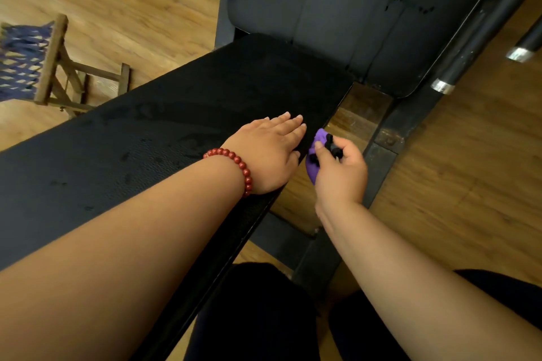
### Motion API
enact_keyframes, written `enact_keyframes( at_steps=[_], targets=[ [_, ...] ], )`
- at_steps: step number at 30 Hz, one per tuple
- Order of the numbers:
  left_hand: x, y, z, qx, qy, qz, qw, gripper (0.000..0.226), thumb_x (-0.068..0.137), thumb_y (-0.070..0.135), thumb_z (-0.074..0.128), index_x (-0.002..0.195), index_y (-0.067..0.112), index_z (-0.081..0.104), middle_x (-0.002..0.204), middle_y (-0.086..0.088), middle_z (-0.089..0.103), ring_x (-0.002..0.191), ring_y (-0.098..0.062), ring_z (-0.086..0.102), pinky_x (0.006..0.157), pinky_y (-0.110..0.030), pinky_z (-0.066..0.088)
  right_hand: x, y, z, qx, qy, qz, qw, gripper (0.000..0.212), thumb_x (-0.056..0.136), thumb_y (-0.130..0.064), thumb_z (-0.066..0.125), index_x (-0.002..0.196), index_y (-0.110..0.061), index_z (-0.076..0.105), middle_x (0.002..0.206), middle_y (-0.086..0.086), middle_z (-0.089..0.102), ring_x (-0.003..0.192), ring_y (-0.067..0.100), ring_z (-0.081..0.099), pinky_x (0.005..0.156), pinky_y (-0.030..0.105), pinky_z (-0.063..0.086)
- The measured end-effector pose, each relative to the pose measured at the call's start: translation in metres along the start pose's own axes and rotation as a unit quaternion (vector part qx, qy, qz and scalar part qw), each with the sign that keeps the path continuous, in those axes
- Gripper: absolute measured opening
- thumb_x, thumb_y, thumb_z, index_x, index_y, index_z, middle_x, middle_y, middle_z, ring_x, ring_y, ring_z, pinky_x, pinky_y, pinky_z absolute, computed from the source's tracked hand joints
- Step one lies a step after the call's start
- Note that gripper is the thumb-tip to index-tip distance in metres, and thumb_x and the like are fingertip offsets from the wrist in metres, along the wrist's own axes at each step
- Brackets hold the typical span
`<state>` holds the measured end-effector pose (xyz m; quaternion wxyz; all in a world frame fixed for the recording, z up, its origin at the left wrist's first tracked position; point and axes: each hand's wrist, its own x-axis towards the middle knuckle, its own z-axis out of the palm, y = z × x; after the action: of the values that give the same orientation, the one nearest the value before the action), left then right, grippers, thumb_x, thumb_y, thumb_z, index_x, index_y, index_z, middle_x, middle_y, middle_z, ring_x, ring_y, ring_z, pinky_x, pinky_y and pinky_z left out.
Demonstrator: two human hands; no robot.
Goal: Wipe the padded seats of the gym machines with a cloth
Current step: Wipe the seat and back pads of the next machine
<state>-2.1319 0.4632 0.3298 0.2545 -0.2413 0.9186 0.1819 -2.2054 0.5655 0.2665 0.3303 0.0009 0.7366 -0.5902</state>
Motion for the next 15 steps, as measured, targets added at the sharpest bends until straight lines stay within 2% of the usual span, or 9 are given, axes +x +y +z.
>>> enact_keyframes(
  at_steps=[4, 7, 10, 13, 15],
  targets=[
    [0.001, 0.002, -0.002, 0.004, -0.014, -0.009, 1.000, 0.056, 0.104, 0.036, 0.027, 0.155, 0.022, 0.008, 0.163, 0.006, 0.003, 0.149, -0.011, -0.001, 0.119, -0.030, 0.001, 0.021, -0.001, 0.003, -0.013, 0.017, 0.003, 1.000, 0.017, 0.092, -0.019, 0.063, 0.099, -0.034, 0.057, 0.090, -0.022, 0.055, 0.100, 0.007, 0.058, 0.090, 0.028, 0.052],
    [0.004, 0.006, -0.005, -0.009, -0.003, -0.019, 1.000, 0.055, 0.103, 0.034, 0.030, 0.154, 0.021, 0.014, 0.162, 0.005, 0.010, 0.148, -0.012, 0.005, 0.121, -0.032, 0.007, 0.025, 0.001, 0.001, -0.012, 0.010, 0.011, 1.000, 0.018, 0.092, -0.020, 0.063, 0.100, -0.034, 0.056, 0.094, -0.019, 0.056, 0.102, 0.009, 0.058, 0.094, 0.034, 0.052],
    [0.007, 0.010, -0.006, -0.009, -0.003, -0.023, 1.000, 0.054, 0.104, 0.033, 0.030, 0.154, 0.021, 0.015, 0.162, 0.005, 0.011, 0.148, -0.012, 0.006, 0.119, -0.030, 0.005, 0.027, 0.004, -0.005, -0.020, -0.009, 0.013, 1.000, 0.017, 0.092, -0.021, 0.064, 0.105, -0.031, 0.059, 0.102, -0.013, 0.060, 0.100, 0.010, 0.058, 0.088, 0.030, 0.053],
    [0.008, 0.011, -0.006, -0.010, -0.014, -0.029, 0.999, 0.053, 0.105, 0.031, 0.029, 0.154, 0.020, 0.014, 0.162, 0.006, 0.008, 0.148, -0.010, 0.004, 0.117, -0.026, 0.004, 0.035, 0.009, -0.010, -0.022, -0.028, -0.006, 0.999, 0.019, 0.092, -0.022, 0.064, 0.109, -0.028, 0.061, 0.093, -0.017, 0.058, 0.089, 0.003, 0.056, 0.073, 0.017, 0.048],
    [0.008, 0.012, -0.006, -0.010, -0.020, -0.036, 0.999, 0.053, 0.105, 0.031, 0.030, 0.155, 0.021, 0.013, 0.162, 0.007, 0.007, 0.148, -0.009, 0.003, 0.118, -0.028, 0.005, 0.044, 0.009, -0.008, -0.009, -0.018, -0.007, 1.000, 0.018, 0.092, -0.019, 0.065, 0.107, -0.029, 0.061, 0.089, -0.019, 0.055, 0.091, 0.006, 0.056, 0.076, 0.019, 0.049]
  ],
)
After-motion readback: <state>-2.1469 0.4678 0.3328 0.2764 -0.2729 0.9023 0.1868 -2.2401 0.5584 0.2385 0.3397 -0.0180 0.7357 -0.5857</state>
